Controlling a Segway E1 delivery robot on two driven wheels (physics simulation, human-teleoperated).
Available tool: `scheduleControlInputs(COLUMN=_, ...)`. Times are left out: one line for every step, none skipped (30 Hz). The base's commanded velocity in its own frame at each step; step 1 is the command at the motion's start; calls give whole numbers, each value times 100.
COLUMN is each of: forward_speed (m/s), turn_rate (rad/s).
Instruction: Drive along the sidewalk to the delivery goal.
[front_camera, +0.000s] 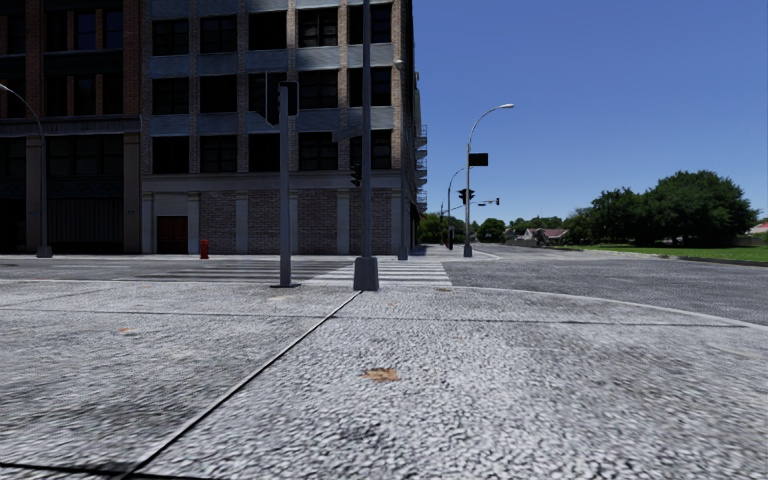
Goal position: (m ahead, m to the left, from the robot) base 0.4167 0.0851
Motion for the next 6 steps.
scheduleControlInputs(forward_speed=0, turn_rate=0)
scheduleControlInputs(forward_speed=0, turn_rate=0)
scheduleControlInputs(forward_speed=0, turn_rate=0)
scheduleControlInputs(forward_speed=0, turn_rate=0)
scheduleControlInputs(forward_speed=0, turn_rate=0)
scheduleControlInputs(forward_speed=0, turn_rate=0)
